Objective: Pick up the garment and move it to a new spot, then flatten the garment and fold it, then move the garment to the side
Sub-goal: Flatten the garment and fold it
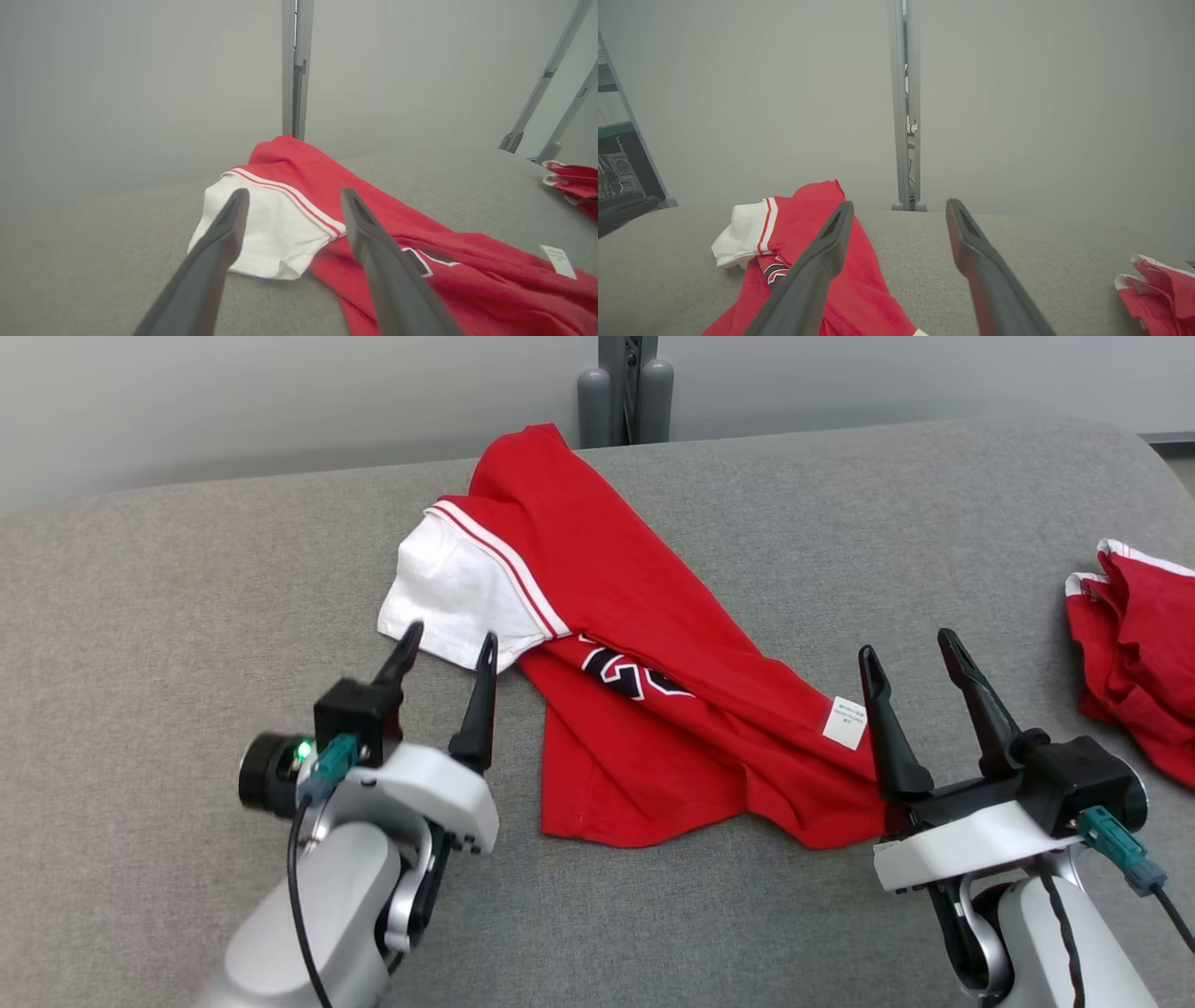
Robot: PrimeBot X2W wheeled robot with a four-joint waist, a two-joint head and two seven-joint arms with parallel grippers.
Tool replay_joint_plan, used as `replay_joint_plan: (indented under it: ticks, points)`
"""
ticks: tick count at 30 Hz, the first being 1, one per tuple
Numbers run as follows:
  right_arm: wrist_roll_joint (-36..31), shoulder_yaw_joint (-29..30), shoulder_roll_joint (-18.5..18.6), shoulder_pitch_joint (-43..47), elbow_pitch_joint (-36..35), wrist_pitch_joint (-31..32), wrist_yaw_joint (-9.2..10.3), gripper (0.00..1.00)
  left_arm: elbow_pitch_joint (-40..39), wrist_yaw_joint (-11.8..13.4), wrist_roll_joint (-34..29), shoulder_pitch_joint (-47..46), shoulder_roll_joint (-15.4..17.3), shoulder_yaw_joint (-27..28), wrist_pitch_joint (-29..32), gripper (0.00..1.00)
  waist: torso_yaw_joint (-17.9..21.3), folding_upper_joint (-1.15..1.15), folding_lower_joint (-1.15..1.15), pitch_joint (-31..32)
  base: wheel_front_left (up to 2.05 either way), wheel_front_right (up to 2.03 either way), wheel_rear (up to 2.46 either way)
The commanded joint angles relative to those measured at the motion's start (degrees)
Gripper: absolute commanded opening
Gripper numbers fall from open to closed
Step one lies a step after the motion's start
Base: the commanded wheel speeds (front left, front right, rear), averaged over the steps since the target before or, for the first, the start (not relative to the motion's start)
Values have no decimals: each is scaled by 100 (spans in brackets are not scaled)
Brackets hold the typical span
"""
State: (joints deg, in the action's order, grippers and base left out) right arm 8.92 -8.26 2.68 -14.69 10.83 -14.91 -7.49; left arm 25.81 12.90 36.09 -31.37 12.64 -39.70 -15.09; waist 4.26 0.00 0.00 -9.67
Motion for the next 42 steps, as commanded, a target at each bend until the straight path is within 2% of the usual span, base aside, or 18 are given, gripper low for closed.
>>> replay_joint_plan:
  ticks: [1, 7, 15, 24, 31, 36, 42]
  points:
    - [-48, -28, 34, 43, 16, -32, -2, 100, -53, -23, -106, 217, -32, 167, -6, 100, -22, 0, 0, 8, 0, 0, 0]
    - [-55, -258, 32, 61, 30, -33, -2, 100, -192, -189, -449, 896, -334, 885, -6, 100, -146, 0, 0, -3, 0, 0, 0]
    - [-102, -544, 30, -17, 86, -32, -2, 100, -251, -482, -1017, 1071, -591, 1507, -7, 100, -311, 0, 0, 18, 0, 0, 0]
    - [-48, -2282, 126, -287, 588, 252, -2, 100, -121, -773, -1357, 1217, -832, 1894, -6, 100, -497, 0, 0, -23, 0, 0, 0]
    - [-183, -3046, 198, -642, 1389, 601, -2, 100, -21, -905, -1449, 1184, -916, 2008, -7, 100, -678, 0, 0, -61, 0, 0, 0]
    - [-240, -3160, 135, -858, 2045, 702, -2, 100, 11, -971, -1484, 1168, -953, 2063, -6, 100, -819, 0, 0, -87, 0, 0, 0]
    - [-354, -2992, 67, -1069, 2635, 585, -2, 100, -72, -951, -1320, 1246, -964, 1953, -6, 100, -940, 0, 0, -126, 0, 0, 0]
